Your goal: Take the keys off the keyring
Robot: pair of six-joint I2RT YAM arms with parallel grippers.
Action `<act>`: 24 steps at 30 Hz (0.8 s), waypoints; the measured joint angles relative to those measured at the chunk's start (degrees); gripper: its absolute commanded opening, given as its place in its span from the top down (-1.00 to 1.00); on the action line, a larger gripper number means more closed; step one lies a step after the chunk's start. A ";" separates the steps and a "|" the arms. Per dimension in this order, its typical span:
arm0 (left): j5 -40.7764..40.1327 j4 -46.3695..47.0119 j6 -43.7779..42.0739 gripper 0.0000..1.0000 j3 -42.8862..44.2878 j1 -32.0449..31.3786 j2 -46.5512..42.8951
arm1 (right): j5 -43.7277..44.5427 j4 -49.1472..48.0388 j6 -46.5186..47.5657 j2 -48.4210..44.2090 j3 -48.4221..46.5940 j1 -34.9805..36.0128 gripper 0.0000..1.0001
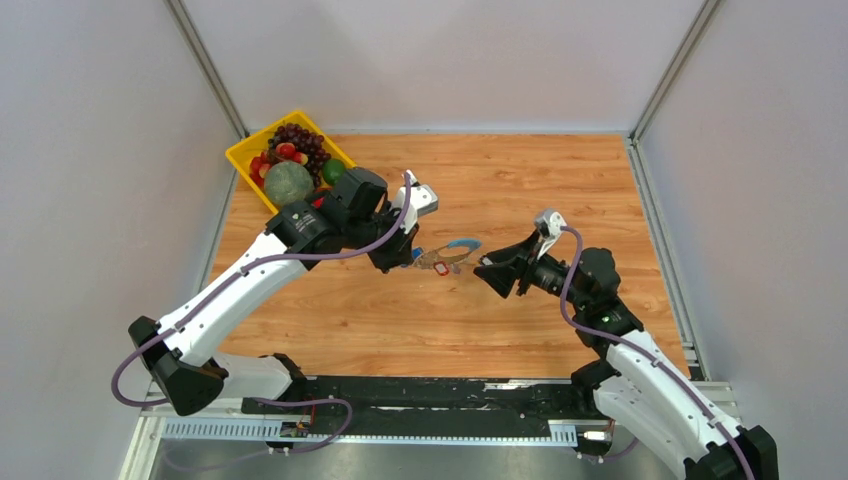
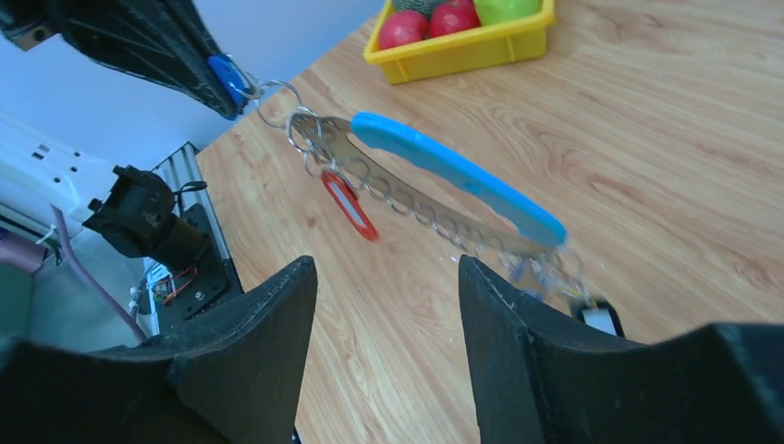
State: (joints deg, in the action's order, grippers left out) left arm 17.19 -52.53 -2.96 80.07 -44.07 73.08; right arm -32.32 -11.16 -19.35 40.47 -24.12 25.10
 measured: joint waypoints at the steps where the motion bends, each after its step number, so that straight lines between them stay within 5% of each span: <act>1: 0.17 0.00 0.02 1.00 0.26 0.00 0.13 | -0.70 -0.81 0.04 0.48 -0.31 0.39 -0.08; 13: 3.26 -6.73 4.52 1.00 11.32 0.00 9.11 | 3.80 -8.33 8.22 5.22 -3.39 15.80 0.33; 24: 6.47 -14.62 10.36 1.00 16.46 0.02 12.57 | 5.42 -17.03 19.93 8.48 -3.74 20.72 0.37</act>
State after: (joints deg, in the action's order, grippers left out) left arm 23.66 -67.16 7.40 96.53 -44.05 85.65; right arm -26.89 -28.18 0.58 48.95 -27.86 45.82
